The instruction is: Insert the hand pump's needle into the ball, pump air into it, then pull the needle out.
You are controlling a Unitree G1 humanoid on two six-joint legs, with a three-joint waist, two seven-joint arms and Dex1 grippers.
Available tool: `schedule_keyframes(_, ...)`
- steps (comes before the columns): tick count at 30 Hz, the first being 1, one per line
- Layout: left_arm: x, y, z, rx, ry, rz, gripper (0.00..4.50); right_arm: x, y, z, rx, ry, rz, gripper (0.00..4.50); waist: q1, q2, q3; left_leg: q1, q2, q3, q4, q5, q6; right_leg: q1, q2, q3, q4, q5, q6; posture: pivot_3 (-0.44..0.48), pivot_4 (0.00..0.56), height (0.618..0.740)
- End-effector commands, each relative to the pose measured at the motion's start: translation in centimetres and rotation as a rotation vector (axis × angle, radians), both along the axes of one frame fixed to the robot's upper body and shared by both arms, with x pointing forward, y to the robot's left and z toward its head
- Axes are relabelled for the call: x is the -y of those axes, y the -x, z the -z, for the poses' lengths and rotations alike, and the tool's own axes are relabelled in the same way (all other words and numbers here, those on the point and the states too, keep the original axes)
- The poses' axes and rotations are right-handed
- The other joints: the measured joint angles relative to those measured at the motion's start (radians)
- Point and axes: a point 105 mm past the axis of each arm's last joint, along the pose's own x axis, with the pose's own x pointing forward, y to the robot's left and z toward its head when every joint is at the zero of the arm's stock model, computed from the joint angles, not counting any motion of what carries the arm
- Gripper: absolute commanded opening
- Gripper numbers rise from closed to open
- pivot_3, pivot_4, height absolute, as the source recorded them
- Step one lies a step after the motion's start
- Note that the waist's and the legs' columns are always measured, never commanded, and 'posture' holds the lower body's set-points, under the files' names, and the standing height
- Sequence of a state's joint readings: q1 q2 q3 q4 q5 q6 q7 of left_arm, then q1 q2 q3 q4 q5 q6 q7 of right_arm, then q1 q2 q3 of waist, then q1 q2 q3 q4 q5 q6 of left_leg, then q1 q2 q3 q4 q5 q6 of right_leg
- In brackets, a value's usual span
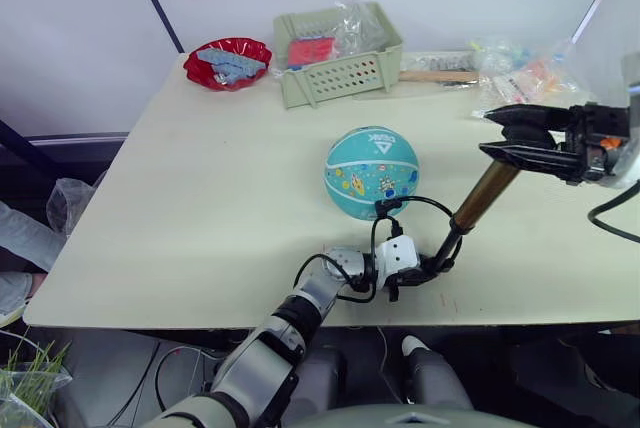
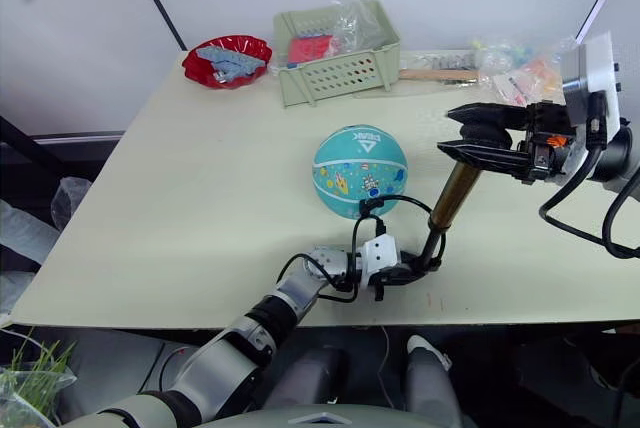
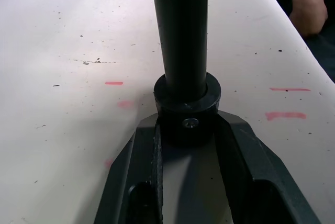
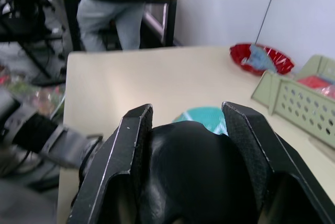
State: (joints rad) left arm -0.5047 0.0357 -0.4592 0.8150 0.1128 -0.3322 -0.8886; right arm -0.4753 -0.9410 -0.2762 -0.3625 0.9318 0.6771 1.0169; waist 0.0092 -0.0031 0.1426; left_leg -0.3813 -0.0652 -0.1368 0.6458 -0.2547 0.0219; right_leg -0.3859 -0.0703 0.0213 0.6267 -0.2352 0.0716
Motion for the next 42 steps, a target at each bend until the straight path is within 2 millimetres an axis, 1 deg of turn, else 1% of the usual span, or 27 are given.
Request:
schedule_keyframes(1,-2.8,1.8,4.7,-0.135,-0.155,-0.037,1.05,-0.5,0.4,1.3,0.024,0.003,0.009,1.67,0.001,-0.002,-0.002,0.0,0.0,0.0,0.0,0.0,0.0,0.0,0.0,0.0,0.0,0.0,0.0,0.0,0.15,0.74)
schedule_keyframes(3,-2.7,1.7,4.6,-0.134,-0.154,-0.037,1.05,-0.6,0.2,2.7,-0.005,0.005,0.024,1.67,0.0,-0.001,-0.003,0.001,0.0,0.0,0.0,0.0,0.0,0.0,0.0,0.0,0.0,0.0,0.0,0.0,0.15,0.74)
schedule_keyframes(5,-2.8,1.6,4.6,-0.132,-0.155,-0.038,1.05,-1.0,-0.2,5.1,-0.054,-0.012,0.05,1.67,-0.001,-0.004,-0.005,0.001,0.0,0.001,0.0,0.0,0.0,0.001,0.0,0.001,0.0,0.0,0.0,0.0,0.15,0.74)
schedule_keyframes(7,-2.9,1.7,4.6,-0.132,-0.156,-0.04,1.05,-1.3,-0.2,7.6,-0.098,0.011,0.053,1.67,-0.002,-0.005,-0.007,0.002,0.001,0.0,0.0,0.0,0.0,0.001,0.001,0.0,0.0,-0.002,0.002,0.0,0.15,0.74)
schedule_keyframes(10,-2.9,1.6,4.6,-0.133,-0.157,-0.041,1.05,-1.3,-0.3,9.6,-0.118,0.025,0.067,1.67,-0.007,-0.006,-0.011,0.004,0.001,0.0,-0.001,0.0,0.0,0.003,0.002,0.0,0.0,-0.002,0.003,0.0,0.15,0.74)
schedule_keyframes(12,-2.9,1.6,4.6,-0.133,-0.158,-0.042,1.05,-1.2,-0.4,11.9,-0.143,0.058,0.093,1.67,-0.012,-0.008,-0.013,0.005,0.001,0.0,0.0,0.0,0.0,0.004,0.002,0.0,0.0,-0.002,0.003,0.0,0.15,0.74)
schedule_keyframes(13,-2.9,1.6,4.6,-0.132,-0.158,-0.044,1.05,-1.3,-0.4,12.7,-0.15,0.059,0.1,1.67,-0.013,-0.009,-0.014,0.005,0.001,0.0,0.0,0.0,0.0,0.004,0.002,0.0,0.0,-0.002,0.004,0.0,0.15,0.74)
schedule_keyframes(15,-2.9,1.5,4.6,-0.132,-0.157,-0.046,1.05,-1.2,-0.6,13.6,-0.156,0.037,0.127,1.67,-0.015,-0.009,-0.015,0.006,0.001,0.0,0.0,0.0,0.0,0.005,0.002,0.0,0.0,-0.002,0.004,0.0,0.15,0.74)
schedule_keyframes(18,-2.9,1.5,4.5,-0.131,-0.158,-0.047,1.05,-1.0,-0.6,15.5,-0.154,0.09,0.142,1.67,-0.017,-0.01,-0.016,0.006,0.001,0.0,0.0,0.0,0.0,0.005,0.002,0.0,0.0,-0.002,0.004,0.0,0.15,0.74)
schedule_keyframes(19,-2.9,1.4,4.5,-0.13,-0.158,-0.048,1.05,-0.9,-0.6,15.8,-0.155,0.087,0.146,1.67,-0.017,-0.01,-0.016,0.007,0.001,0.0,0.0,0.0,0.0,0.006,0.002,0.0,0.0,-0.002,0.004,0.0,0.15,0.74)
schedule_keyframes(22,-2.9,1.2,4.4,-0.128,-0.159,-0.05,1.05,-0.7,-1.0,13.6,-0.091,0.014,0.147,1.67,-0.017,-0.01,-0.016,0.007,0.001,0.0,0.0,0.0,0.0,0.006,0.002,0.0,0.0,-0.002,0.004,0.0,0.15,0.74)
schedule_keyframes(30,-3.0,1.1,4.4,-0.128,-0.16,-0.047,1.05,-0.4,-0.2,7.4,0.006,-0.025,0.051,1.67,-0.013,-0.004,-0.01,0.003,0.0,-0.001,0.0,0.0,0.0,0.004,0.001,-0.001,0.0,-0.001,0.002,0.0,0.15,0.74)
schedule_keyframes(33,-3.0,1.1,4.4,-0.127,-0.162,-0.045,1.05,-0.1,0.1,5.2,0.049,-0.032,0.036,1.67,-0.01,-0.003,-0.006,0.001,-0.001,-0.001,0.0,0.0,0.0,0.002,0.0,-0.001,0.0,0.0,0.0,0.0,0.15,0.74)
schedule_keyframes(36,-3.1,1.1,4.4,-0.125,-0.164,-0.043,1.05,0.1,0.6,2.5,0.079,-0.062,0.024,1.67,-0.009,-0.001,-0.002,0.001,-0.001,-0.001,0.0,0.0,0.0,0.001,0.0,-0.001,0.0,0.0,0.001,0.0,0.15,0.74)
schedule_keyframes(41,-3.2,1.1,4.5,-0.124,-0.168,-0.039,1.05,0.3,1.4,0.4,0.078,-0.064,0.0,1.67,-0.007,-0.001,-0.001,0.0,-0.001,-0.001,0.0,0.0,0.0,0.001,0.0,-0.001,0.0,0.0,0.0,0.0,0.15,0.74)
schedule_keyframes(42,-3.2,1.1,4.5,-0.124,-0.168,-0.038,1.05,0.5,1.6,-0.8,0.095,-0.062,-0.004,1.67,-0.007,-0.001,-0.001,0.0,-0.001,-0.001,0.0,0.0,0.0,0.0,0.0,-0.001,0.0,0.0,0.001,0.0,0.15,0.74)
